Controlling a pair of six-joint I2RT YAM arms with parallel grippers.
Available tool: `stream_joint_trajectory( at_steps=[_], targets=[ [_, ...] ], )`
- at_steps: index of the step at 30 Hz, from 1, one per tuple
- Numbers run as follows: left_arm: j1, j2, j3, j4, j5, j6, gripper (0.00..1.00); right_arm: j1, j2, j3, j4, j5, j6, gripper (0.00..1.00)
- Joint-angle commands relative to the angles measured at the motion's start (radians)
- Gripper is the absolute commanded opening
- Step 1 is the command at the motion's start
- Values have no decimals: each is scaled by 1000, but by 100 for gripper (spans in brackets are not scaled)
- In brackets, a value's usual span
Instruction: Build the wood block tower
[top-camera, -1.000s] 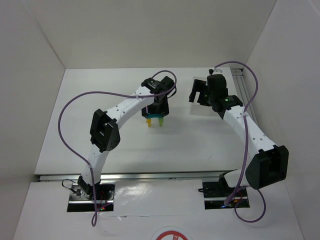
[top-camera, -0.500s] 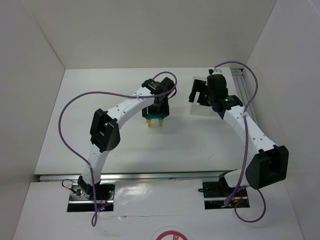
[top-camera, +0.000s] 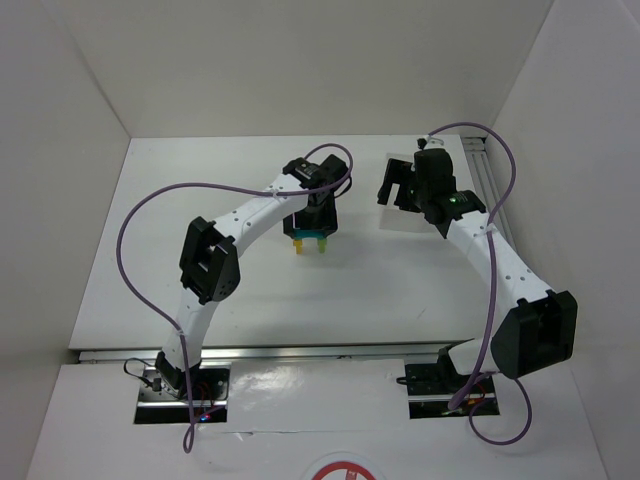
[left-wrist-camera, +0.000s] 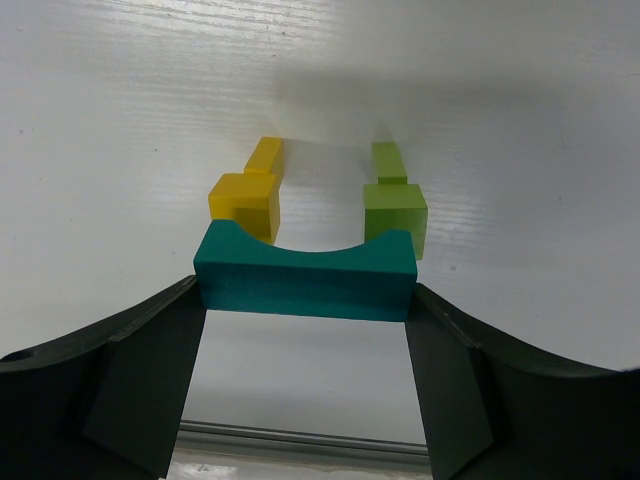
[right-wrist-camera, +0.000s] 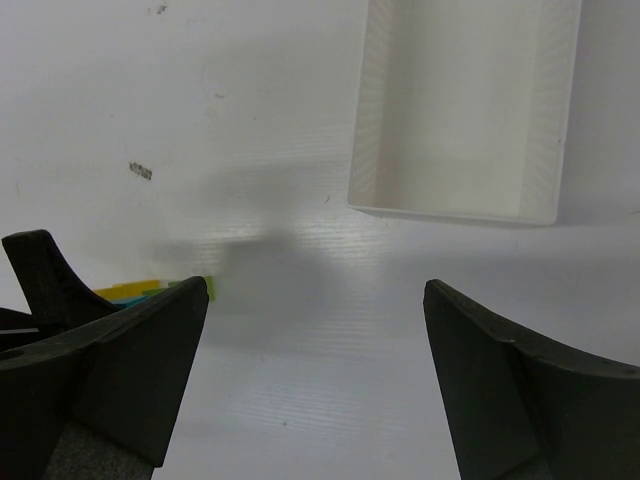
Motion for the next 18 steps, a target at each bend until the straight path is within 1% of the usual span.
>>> stream_joint_trajectory(
  at_steps=[1,18],
  targets=[
    [4,9,-1,7,6,5,77,-6,-8,7,44,2,4,96],
    [4,19,-1,16,15,5,78,-6,-8,7,44,-7,4,96]
  ],
)
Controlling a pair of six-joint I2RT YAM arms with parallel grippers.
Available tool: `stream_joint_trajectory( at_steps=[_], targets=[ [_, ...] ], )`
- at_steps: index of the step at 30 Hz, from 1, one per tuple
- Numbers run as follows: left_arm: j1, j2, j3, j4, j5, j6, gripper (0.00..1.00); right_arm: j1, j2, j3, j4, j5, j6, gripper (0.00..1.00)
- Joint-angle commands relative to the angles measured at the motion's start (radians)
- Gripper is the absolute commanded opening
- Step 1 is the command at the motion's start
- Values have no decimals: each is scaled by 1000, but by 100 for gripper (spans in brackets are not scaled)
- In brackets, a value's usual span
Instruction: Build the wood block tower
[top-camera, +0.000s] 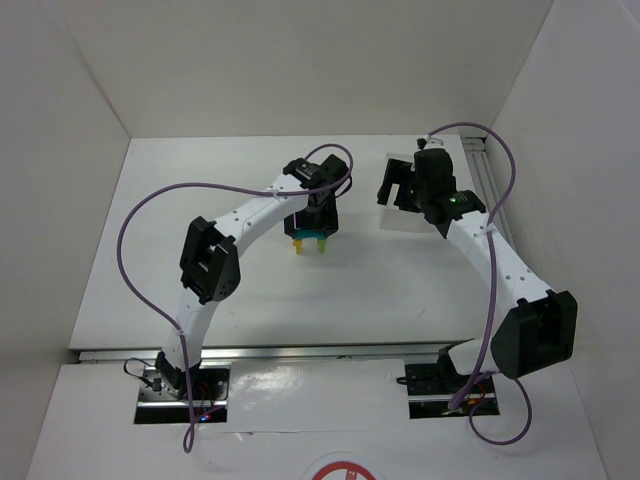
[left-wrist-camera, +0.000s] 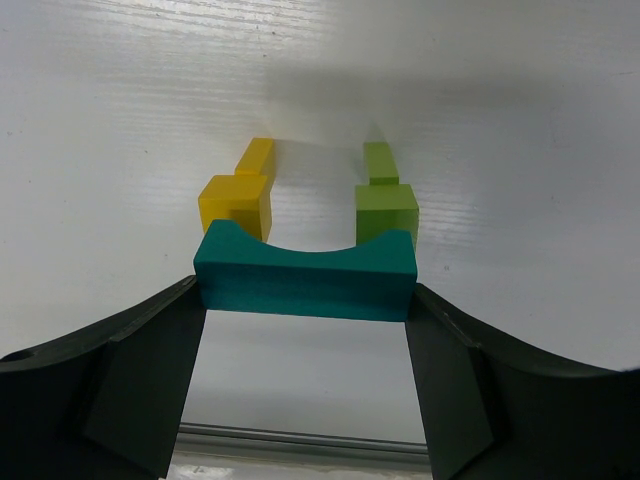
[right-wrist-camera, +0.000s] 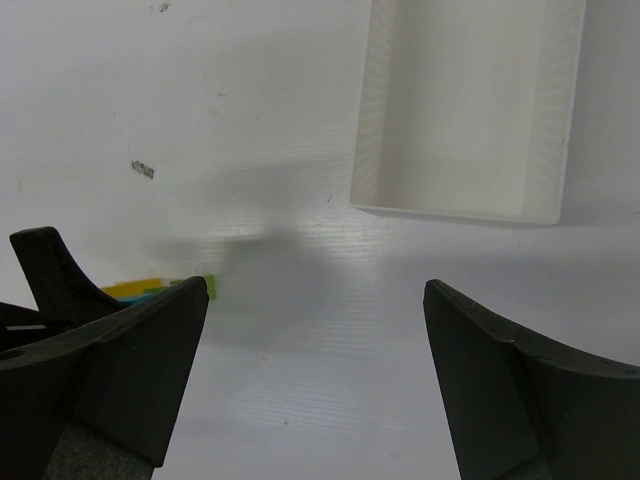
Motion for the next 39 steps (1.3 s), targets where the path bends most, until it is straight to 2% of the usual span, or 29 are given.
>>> stream_joint_trajectory(
  at_steps=[1,13,34,39],
  targets=[
    [4,16,0,5,4,5,78,-6,-8,7,44,-1,4,96],
    [4,16,0,5,4,5,81,-6,-8,7,44,-1,4,96],
    [4,27,11,5,4,14,99,-6,2,16,44,-10,-5,96],
    [4,27,22,5,4,14,99,-6,2,16,44,-20,-5,96]
  ],
)
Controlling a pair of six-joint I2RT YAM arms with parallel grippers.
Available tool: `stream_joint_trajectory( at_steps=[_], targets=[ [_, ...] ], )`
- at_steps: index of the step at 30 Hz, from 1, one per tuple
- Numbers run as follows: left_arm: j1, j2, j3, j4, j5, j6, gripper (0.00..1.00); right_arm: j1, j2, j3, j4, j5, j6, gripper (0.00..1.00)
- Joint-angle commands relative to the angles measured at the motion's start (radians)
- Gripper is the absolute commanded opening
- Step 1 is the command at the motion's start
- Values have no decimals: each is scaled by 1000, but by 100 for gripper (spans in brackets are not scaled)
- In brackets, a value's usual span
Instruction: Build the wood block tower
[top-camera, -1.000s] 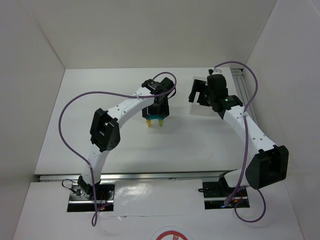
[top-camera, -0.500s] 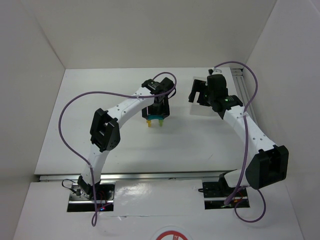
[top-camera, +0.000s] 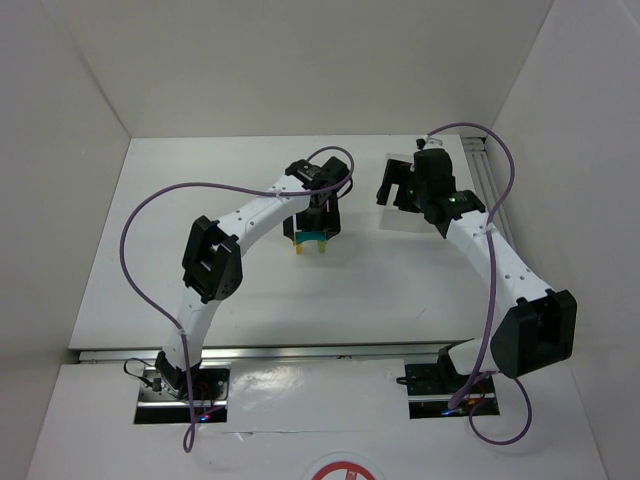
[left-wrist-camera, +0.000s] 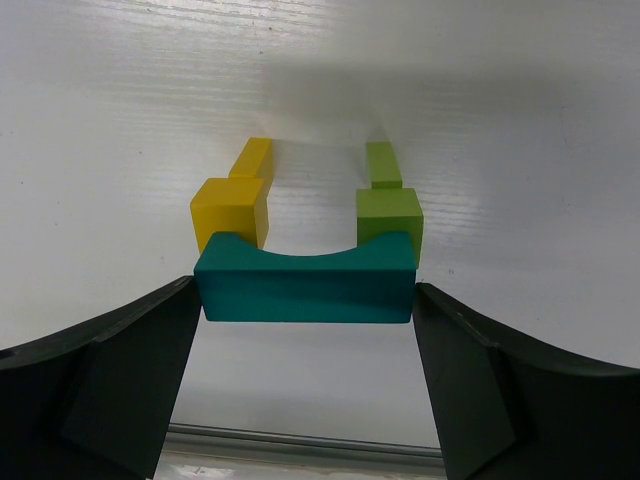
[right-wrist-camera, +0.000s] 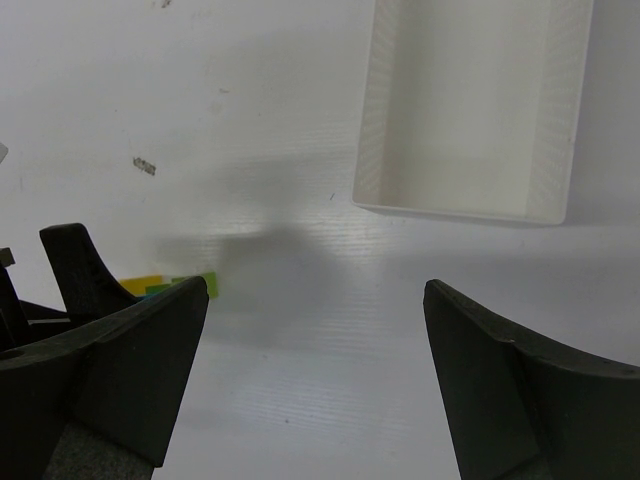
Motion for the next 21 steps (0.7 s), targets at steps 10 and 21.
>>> stream_joint_trajectory(
  at_steps=[10,21],
  targets=[
    [4,-11,40,-5,-2,10,99,-6,-3,16,44,-12,-5,96],
    [4,-40,50,-23,-15,10,99,-6,-3,16,44,-12,-5,96]
  ],
)
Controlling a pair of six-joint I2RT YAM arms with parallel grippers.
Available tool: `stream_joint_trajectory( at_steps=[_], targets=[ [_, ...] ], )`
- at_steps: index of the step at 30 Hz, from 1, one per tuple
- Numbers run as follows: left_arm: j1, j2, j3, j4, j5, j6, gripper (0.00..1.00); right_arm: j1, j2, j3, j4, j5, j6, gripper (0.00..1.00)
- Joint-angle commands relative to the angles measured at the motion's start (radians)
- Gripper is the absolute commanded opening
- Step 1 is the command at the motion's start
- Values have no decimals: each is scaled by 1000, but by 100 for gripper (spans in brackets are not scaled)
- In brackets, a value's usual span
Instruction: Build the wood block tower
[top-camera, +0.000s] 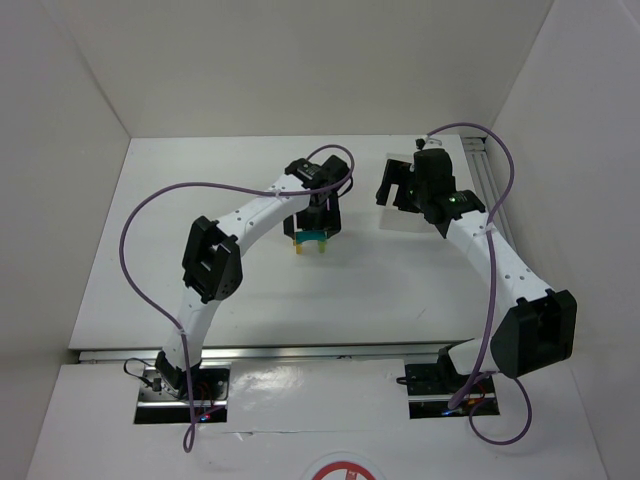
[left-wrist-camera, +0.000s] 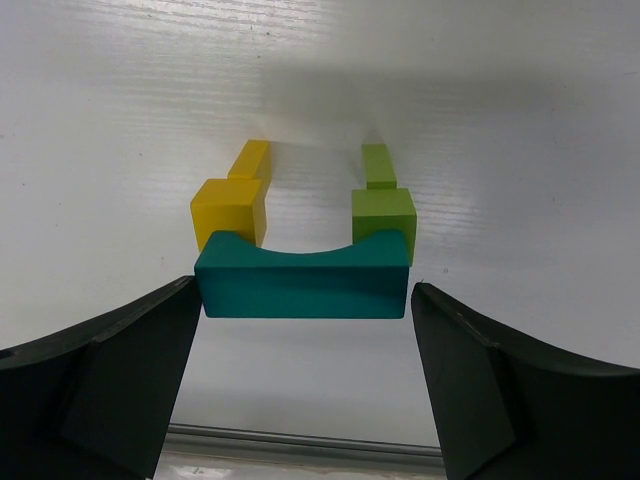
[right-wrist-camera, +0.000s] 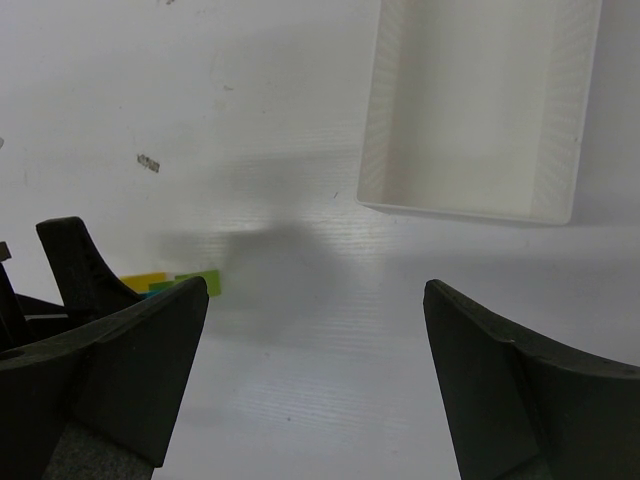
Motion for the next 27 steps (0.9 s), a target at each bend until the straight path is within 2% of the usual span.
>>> stream_joint_trajectory(
  at_steps=[1,10,15,20,27],
  targets=[
    [4,-49,48,-22,-28,10,99,-6,-3,16,44,0,-5,96],
    [-14,-120,71,-63,-74,10,99,-6,7,27,35,0,4,97],
    [-23,-184,-25,-63,-93,-77,99,-6,7,36,35,0,4,97],
    [-85,-234,-149,-54,-116,-167,94,-6,16,36,25,18,4,97],
    [-96,-237,-237,29,-91,-168,92,4,16,36,25,18,4,97]
  ],
)
